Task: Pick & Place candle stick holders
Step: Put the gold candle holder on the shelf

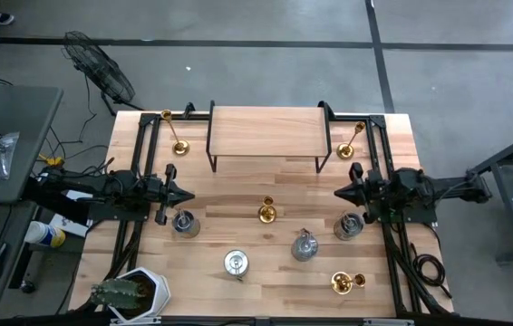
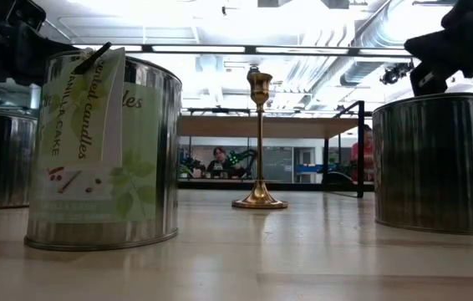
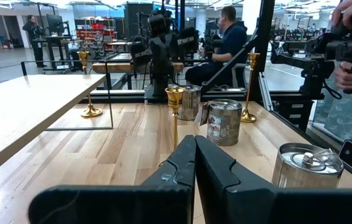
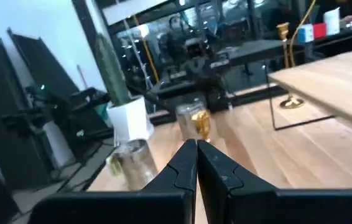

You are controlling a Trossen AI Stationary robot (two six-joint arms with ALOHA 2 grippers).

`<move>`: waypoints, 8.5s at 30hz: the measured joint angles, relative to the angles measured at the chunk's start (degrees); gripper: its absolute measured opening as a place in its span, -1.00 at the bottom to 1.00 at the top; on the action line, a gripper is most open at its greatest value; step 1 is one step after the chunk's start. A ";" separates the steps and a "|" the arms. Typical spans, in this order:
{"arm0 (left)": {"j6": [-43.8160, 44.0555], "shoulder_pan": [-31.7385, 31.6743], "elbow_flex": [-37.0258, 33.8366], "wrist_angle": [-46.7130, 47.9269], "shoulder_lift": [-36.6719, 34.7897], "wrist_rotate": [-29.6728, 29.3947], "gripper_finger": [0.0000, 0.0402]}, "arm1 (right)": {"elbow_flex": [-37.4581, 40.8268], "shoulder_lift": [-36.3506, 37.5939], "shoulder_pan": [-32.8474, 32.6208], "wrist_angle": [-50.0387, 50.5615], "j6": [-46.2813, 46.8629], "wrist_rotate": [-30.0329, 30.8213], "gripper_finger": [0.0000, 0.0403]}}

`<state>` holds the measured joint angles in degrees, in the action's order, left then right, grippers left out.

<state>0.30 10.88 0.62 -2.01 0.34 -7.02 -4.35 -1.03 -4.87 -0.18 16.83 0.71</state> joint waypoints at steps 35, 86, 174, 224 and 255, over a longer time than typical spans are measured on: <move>0.00 0.01 0.00 -0.01 0.02 -0.14 -1.00 | -20.25 -25.67 15.59 30.35 15.78 52.97 0.12; 0.00 -0.01 0.00 0.01 0.01 -0.20 -1.00 | -1.06 -42.92 29.65 -15.35 10.27 54.10 0.13; 0.00 0.00 0.00 -0.01 0.01 -0.16 -1.00 | -21.21 -43.00 37.58 -14.68 -22.70 47.00 -0.82; 0.00 -0.01 0.00 -0.01 0.02 -0.19 -1.00 | -55.35 -72.43 45.54 -0.02 -10.52 9.37 -0.82; 0.00 0.00 0.00 0.00 0.01 -0.09 -1.00 | -55.31 -73.42 47.37 2.68 -10.59 9.66 -0.82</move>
<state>0.30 10.88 0.62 -2.01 0.35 -7.11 -59.66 -74.46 42.50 2.50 6.24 10.37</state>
